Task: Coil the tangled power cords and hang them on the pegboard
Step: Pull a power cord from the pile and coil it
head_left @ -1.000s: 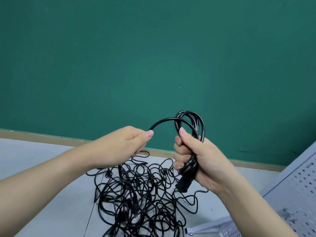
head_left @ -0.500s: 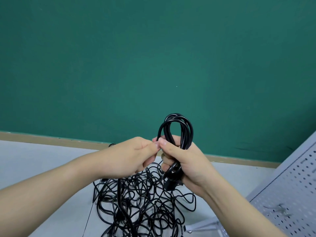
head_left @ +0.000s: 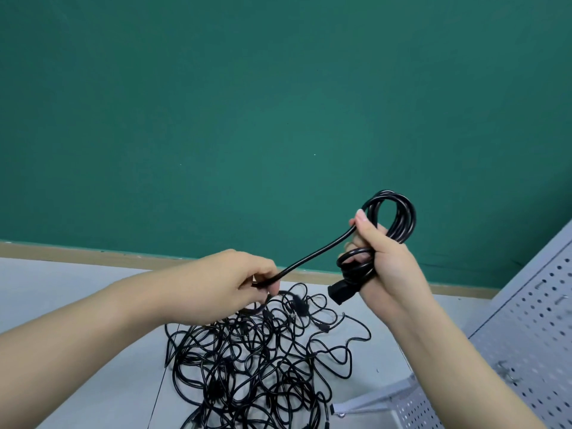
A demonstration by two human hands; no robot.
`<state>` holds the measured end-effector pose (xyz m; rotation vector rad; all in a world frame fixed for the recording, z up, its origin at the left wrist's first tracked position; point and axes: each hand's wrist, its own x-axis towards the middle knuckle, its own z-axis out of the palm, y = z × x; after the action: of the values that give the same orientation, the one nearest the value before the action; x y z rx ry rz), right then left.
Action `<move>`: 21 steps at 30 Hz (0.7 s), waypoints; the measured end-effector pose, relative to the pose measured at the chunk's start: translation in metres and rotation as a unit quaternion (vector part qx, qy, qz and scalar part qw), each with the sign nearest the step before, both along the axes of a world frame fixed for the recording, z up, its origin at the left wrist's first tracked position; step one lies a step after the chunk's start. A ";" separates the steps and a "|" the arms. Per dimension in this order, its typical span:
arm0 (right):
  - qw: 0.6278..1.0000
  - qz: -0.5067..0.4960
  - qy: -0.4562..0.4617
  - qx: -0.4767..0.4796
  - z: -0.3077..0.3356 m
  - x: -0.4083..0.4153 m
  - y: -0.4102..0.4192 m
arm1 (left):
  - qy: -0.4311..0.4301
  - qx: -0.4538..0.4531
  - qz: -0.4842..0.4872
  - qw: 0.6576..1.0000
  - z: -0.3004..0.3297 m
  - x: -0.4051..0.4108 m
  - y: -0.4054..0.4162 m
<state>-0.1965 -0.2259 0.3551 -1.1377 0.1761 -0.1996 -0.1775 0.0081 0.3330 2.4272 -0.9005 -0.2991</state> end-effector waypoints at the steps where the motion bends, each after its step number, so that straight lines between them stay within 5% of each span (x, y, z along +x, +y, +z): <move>1: 1.000 0.001 -0.001 0.006 0.000 0.000 -0.001 | -0.005 0.019 -0.001 1.000 -0.001 0.000 0.001; 5: 1.000 0.013 0.007 0.016 -0.003 0.002 -0.003 | -0.028 0.077 0.031 0.996 -0.002 -0.001 -0.001; 11: 1.000 0.007 0.007 0.019 -0.005 0.007 -0.015 | -0.171 0.029 0.043 0.984 0.001 -0.003 -0.010; 21: 0.995 0.093 -0.002 0.028 -0.022 0.009 -0.011 | -0.030 -0.193 0.070 0.978 -0.012 0.007 -0.014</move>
<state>-0.1876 -0.2365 0.3332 -1.0903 0.0705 -0.0314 -0.1703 -0.0064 0.3211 2.1309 -0.7289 0.0051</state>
